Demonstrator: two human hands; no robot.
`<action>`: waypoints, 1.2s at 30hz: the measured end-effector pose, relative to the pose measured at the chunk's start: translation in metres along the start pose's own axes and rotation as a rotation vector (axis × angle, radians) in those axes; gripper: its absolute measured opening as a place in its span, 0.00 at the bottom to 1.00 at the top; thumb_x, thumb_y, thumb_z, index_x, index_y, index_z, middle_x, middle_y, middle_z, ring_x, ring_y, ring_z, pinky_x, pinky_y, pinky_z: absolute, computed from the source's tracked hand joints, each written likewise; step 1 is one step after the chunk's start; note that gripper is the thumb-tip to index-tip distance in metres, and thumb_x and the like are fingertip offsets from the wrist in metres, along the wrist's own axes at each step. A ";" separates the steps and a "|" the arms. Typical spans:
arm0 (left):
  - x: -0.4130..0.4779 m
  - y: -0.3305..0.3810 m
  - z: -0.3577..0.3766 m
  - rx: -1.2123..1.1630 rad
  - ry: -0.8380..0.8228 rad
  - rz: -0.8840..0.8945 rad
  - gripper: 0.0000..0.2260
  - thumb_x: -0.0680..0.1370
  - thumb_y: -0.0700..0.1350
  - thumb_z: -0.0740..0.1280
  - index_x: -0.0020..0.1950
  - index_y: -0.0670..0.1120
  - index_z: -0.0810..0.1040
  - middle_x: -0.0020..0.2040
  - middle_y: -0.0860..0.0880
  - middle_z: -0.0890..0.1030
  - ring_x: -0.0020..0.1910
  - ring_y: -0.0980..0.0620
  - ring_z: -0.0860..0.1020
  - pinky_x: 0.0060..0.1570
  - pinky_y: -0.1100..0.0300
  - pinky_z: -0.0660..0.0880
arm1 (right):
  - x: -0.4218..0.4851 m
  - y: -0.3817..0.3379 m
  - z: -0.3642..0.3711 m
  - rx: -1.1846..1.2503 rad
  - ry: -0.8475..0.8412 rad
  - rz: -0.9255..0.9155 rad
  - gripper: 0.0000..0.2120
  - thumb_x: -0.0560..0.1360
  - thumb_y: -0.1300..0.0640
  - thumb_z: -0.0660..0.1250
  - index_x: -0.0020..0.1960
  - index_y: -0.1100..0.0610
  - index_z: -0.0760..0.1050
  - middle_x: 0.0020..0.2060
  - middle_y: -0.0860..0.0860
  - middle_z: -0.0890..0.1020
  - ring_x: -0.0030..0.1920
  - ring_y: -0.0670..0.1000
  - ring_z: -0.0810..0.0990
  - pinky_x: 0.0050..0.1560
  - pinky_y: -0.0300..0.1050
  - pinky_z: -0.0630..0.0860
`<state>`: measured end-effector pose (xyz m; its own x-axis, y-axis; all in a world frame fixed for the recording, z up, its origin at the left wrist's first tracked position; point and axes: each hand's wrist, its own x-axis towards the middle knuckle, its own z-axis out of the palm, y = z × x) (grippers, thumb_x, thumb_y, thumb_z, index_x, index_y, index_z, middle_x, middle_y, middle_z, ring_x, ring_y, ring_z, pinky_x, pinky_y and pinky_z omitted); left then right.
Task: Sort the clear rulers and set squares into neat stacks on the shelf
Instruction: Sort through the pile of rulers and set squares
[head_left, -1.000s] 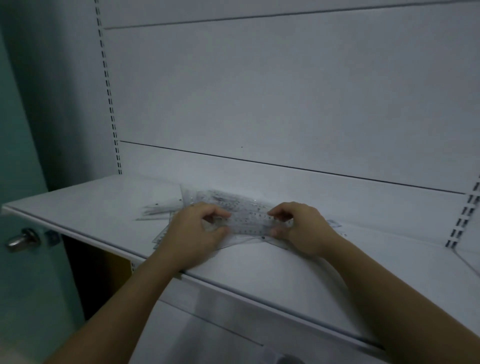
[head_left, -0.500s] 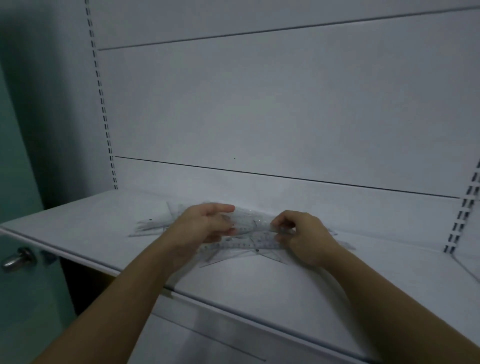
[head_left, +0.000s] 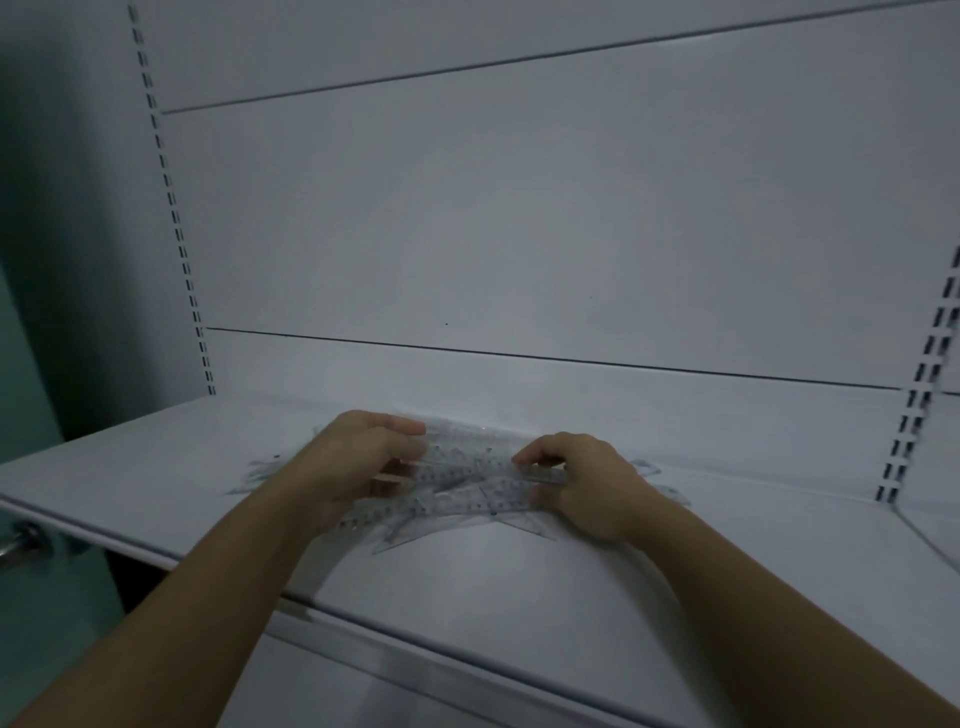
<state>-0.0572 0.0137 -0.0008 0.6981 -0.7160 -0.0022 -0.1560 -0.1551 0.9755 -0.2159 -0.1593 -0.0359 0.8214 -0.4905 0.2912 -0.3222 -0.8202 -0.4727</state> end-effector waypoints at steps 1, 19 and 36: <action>0.000 0.002 -0.001 -0.006 0.032 0.014 0.07 0.77 0.36 0.67 0.54 0.40 0.81 0.41 0.43 0.81 0.36 0.49 0.79 0.32 0.61 0.75 | 0.000 0.001 0.000 -0.006 0.010 -0.003 0.14 0.74 0.58 0.71 0.58 0.49 0.78 0.58 0.47 0.78 0.56 0.46 0.74 0.52 0.32 0.64; -0.015 0.002 -0.009 0.003 0.176 0.171 0.05 0.78 0.36 0.65 0.46 0.36 0.79 0.36 0.40 0.82 0.28 0.49 0.81 0.26 0.62 0.77 | -0.003 -0.013 0.002 -0.292 0.089 -0.206 0.22 0.83 0.48 0.47 0.76 0.48 0.59 0.58 0.51 0.70 0.57 0.53 0.71 0.59 0.45 0.69; -0.020 0.027 0.066 -0.141 -0.041 0.247 0.04 0.77 0.38 0.67 0.47 0.40 0.81 0.39 0.43 0.85 0.31 0.51 0.81 0.31 0.62 0.76 | -0.057 0.005 -0.098 -0.419 0.237 -0.140 0.18 0.76 0.52 0.68 0.65 0.50 0.74 0.59 0.43 0.74 0.53 0.44 0.73 0.53 0.35 0.69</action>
<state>-0.1220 -0.0214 0.0113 0.6217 -0.7476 0.2336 -0.2177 0.1216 0.9684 -0.3104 -0.1639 0.0267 0.7561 -0.3811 0.5320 -0.4184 -0.9066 -0.0548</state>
